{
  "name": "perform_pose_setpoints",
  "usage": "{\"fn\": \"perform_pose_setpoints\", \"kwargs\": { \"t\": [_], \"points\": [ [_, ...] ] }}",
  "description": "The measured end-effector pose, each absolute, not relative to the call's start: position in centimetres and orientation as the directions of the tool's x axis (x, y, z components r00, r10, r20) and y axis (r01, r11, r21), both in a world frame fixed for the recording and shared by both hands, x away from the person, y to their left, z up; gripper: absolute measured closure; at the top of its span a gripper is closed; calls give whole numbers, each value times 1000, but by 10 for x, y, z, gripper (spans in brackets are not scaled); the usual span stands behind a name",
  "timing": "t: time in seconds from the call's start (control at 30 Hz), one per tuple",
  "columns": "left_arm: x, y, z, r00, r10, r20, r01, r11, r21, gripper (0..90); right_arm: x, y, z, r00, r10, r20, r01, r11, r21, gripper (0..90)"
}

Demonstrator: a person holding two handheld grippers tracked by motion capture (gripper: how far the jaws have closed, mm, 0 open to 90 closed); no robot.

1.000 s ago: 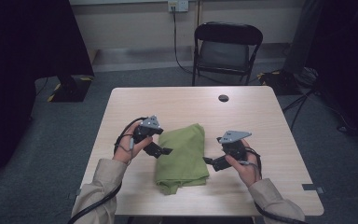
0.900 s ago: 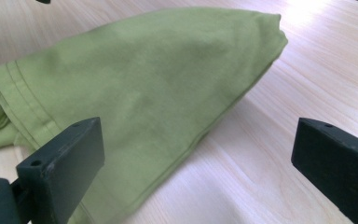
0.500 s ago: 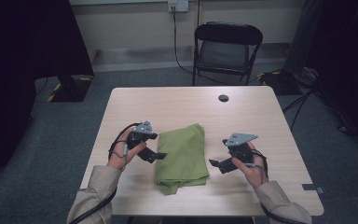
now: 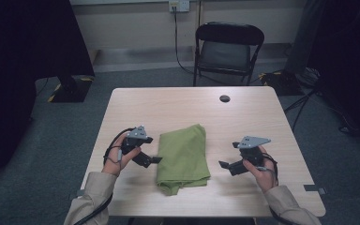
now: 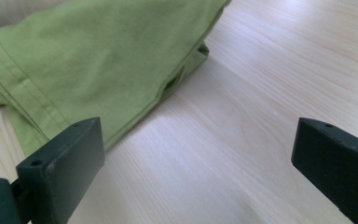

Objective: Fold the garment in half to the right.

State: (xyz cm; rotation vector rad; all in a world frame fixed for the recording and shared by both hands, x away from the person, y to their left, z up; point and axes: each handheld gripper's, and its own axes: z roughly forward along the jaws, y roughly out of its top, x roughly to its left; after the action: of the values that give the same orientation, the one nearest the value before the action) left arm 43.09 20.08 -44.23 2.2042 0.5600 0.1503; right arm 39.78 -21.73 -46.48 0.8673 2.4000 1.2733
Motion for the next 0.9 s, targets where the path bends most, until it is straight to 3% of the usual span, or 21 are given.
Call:
{"fn": "perform_pose_setpoints", "kwargs": {
  "t": [0.9],
  "points": [
    [413, 230, -471, 874, 474, -104, 382, -538, 752, 44, 386, -257, -483, -751, 660, 35, 421, 437, 795, 13]
  ]
}}
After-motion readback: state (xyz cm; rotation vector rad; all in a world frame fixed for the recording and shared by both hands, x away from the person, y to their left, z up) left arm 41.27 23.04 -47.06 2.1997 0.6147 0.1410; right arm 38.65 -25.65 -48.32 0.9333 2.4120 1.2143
